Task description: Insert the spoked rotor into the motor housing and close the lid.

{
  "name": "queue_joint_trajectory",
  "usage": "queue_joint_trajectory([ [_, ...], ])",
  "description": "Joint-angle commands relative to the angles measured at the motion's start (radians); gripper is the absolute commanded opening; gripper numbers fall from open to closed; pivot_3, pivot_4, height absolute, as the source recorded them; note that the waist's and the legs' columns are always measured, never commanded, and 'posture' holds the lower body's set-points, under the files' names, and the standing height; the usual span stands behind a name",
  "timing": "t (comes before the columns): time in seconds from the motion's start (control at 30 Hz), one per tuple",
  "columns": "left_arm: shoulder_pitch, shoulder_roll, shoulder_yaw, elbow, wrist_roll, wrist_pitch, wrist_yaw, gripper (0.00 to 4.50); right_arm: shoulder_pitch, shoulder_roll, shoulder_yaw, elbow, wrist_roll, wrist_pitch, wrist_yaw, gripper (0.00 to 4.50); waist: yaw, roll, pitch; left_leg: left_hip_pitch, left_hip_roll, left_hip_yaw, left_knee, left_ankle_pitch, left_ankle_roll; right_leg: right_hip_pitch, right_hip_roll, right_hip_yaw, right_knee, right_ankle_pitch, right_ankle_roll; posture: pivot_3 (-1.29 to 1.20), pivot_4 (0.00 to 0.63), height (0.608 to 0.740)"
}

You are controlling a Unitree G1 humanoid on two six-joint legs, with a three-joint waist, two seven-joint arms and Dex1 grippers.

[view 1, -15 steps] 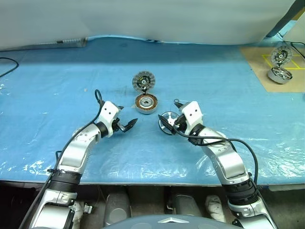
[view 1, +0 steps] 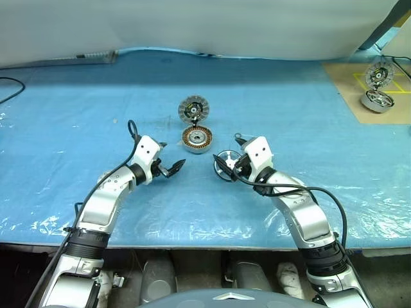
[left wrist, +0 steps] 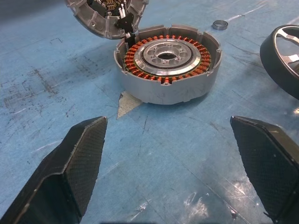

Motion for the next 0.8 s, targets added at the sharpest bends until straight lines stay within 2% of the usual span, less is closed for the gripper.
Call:
queue_joint_trajectory([
  [0.03,-0.030,0.009,0.006,-0.025,-0.007,0.003,-0.005,4.50,0.003,0.003,-0.004,-0.036,-0.007,-0.015,-0.007,4.48,0.000,0.000,0.000,0.000,0.000,0.000,0.000,0.000,0.000,0.000,0.000,0.000,0.000,0.000,0.000,0.00,0.150,0.740],
  [0.3,-0.063,0.011,0.003,0.001,-0.003,0.019,-0.015,4.50,0.015,-0.001,-0.009,-0.045,-0.010,-0.013,-0.016,4.48,0.000,0.000,0.000,0.000,0.000,0.000,0.000,0.000,0.000,0.000,0.000,0.000,0.000,0.000,0.000,0.00,0.150,0.740],
  [0.53,-0.128,0.037,0.002,0.053,-0.017,0.021,-0.087,4.50,0.016,0.006,-0.010,-0.043,-0.014,-0.017,-0.032,4.48,0.000,0.000,0.000,0.000,0.000,0.000,0.000,0.000,0.000,0.000,0.000,0.000,0.000,0.000,0.000,0.00,0.150,0.740],
  [0.8,-0.336,0.116,-0.092,0.258,0.007,-0.006,-0.354,4.50,0.019,0.025,-0.007,-0.033,-0.024,-0.028,-0.049,4.48,0.002,0.000,0.000,0.001,0.000,0.000,0.001,0.000,0.000,0.000,0.000,0.000,0.001,0.000,0.000,0.00,0.150,0.740],
])
